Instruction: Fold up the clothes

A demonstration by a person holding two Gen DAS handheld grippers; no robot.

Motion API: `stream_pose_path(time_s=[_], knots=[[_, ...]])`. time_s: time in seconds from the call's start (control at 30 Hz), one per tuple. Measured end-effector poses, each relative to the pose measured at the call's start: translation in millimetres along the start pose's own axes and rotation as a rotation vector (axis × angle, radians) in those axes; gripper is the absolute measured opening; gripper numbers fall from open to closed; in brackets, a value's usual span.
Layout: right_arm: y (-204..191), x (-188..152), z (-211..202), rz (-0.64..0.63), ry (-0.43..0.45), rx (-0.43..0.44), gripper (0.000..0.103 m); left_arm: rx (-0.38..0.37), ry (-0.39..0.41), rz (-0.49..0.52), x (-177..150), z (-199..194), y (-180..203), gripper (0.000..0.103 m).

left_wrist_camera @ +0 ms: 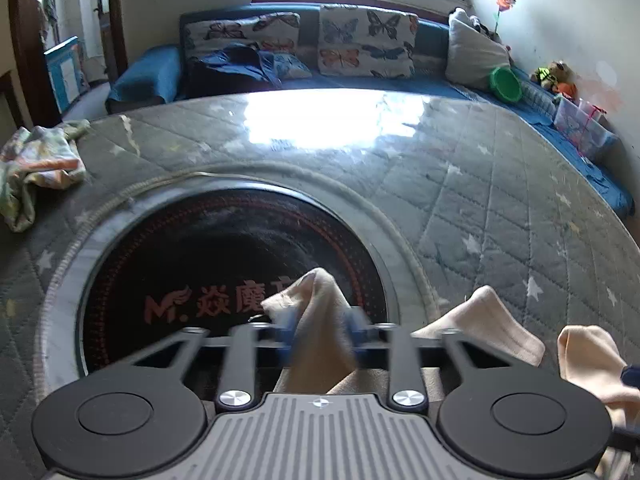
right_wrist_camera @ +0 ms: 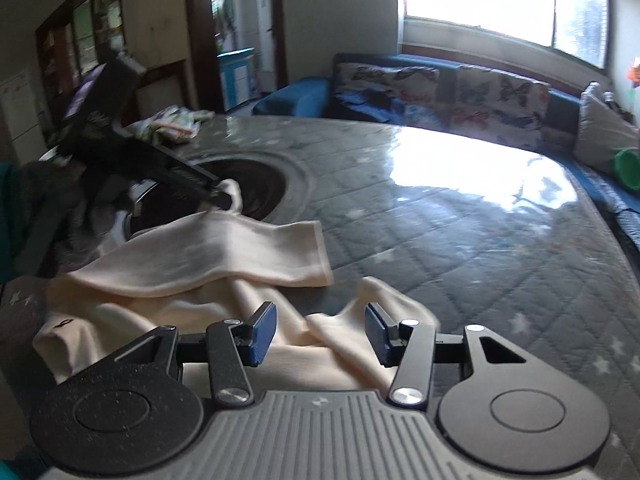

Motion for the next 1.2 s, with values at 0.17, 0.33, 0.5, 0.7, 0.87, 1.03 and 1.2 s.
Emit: stream_pose_path(time_s=[0.17, 0.33, 0.5, 0.7, 0.87, 1.03, 1.2], knots=[[-27.9, -4.9, 10.7, -0.066, -0.038, 0.060, 0.050, 0.019, 0.040, 0.017, 0.0, -2.7, -7.8, 0.010], [-55.5, -7.0, 29.5, -0.147, -0.071, 0.099, 0.050, 0.059, 0.064, -0.017, 4.6, -6.8, -31.1, 0.010], [-75.4, 5.5, 58.0, -0.216, -0.073, 0.111, 0.051, 0.125, 0.076, -0.080, 14.2, -5.3, -68.1, 0.010], [-94.9, 28.3, 101.5, -0.274, -0.066, 0.122, 0.051, 0.194, 0.076, -0.133, 21.8, -3.2, -107.9, 0.010], [-105.1, 44.4, 132.5, -0.275, -0.059, 0.135, 0.051, 0.247, 0.067, -0.166, 24.9, 1.1, -136.7, 0.011], [-105.8, 54.6, 149.7, -0.251, -0.059, 0.152, 0.053, 0.268, 0.061, -0.177, 24.9, 1.8, -149.1, 0.020], [-91.5, 67.4, 134.2, -0.218, -0.009, 0.156, 0.049, 0.300, 0.103, -0.146, 25.2, -15.5, -147.1, 0.042]])
Point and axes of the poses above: each gripper's, at about its wrist camera, not at the fingertips, and z roughly the way its jaws point, y to its right, x to its top, the point moved 7 cm from there along z, roughly the way its jaws point, and after that the axes turned 2 degrees about z, right-handed, at the moved point
